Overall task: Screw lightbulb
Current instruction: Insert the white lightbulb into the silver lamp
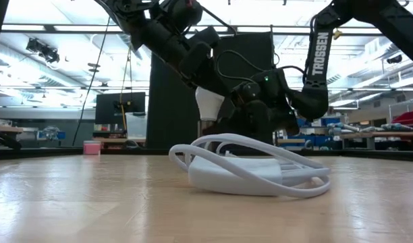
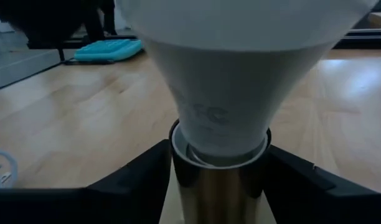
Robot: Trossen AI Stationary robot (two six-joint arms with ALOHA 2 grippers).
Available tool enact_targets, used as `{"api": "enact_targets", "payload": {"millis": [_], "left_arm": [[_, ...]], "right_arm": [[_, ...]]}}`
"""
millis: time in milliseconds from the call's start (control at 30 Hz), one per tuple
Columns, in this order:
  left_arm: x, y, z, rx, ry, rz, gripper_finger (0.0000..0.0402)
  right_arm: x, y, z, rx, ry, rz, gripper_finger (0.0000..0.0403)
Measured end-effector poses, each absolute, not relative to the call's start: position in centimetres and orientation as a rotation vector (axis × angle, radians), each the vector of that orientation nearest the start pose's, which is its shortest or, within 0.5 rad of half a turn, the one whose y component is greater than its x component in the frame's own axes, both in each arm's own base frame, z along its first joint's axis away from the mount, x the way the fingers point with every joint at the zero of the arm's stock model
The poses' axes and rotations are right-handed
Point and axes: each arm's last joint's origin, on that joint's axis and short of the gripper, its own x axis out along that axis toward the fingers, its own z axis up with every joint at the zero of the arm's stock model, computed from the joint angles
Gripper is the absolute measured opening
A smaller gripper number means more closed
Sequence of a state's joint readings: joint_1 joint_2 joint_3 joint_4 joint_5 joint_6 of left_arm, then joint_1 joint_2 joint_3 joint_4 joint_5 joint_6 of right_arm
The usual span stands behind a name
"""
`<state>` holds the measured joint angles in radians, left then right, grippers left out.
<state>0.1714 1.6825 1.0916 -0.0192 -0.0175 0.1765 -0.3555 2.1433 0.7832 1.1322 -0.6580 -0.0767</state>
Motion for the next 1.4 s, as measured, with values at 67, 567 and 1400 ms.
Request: {"api": "enact_targets", "payload": {"millis": [67, 567, 1400], "left_arm": [[36.0, 6.0, 22.4, 0.132, 0.628, 0.133, 0.0276], [36.0, 5.2, 22.3, 0.14, 0.65, 0.197, 0.0276], [35.2, 3.4, 20.0, 0.152, 0.584, 0.274, 0.0272]], "right_arm": [[34.4, -11.0, 7.8, 0.048, 0.187, 0.304, 0.023], [33.9, -11.6, 7.5, 0.115, 0.214, 0.188, 0.0228], [33.9, -10.5, 7.1, 0.112, 0.236, 0.127, 0.0228]]}}
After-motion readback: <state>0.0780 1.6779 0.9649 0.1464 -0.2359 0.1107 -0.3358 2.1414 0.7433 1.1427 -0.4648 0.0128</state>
